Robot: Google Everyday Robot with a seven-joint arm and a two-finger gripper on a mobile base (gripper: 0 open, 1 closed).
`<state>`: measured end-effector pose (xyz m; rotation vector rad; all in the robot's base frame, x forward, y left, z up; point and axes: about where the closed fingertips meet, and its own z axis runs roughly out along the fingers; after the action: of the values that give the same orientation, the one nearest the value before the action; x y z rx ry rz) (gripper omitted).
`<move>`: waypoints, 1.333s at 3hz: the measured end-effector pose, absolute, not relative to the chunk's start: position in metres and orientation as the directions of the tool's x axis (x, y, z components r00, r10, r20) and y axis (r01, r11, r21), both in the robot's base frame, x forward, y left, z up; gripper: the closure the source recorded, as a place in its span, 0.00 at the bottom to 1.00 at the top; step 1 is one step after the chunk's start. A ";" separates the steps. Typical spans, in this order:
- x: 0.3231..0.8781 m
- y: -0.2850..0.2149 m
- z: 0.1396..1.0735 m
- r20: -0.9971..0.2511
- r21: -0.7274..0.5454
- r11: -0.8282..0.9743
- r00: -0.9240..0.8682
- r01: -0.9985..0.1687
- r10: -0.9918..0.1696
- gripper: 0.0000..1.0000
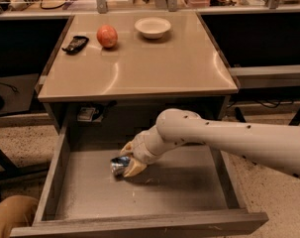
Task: Place redbull can into top drawer
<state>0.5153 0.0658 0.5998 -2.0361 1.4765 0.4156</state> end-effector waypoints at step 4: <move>0.516 0.066 0.599 -0.567 -0.264 -0.214 0.331 -0.940 -0.754 0.36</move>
Offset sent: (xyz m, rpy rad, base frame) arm 0.0007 0.0002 -0.0018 0.0026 0.0106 -0.0010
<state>0.5160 0.0661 0.5986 -2.0342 1.4823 0.4285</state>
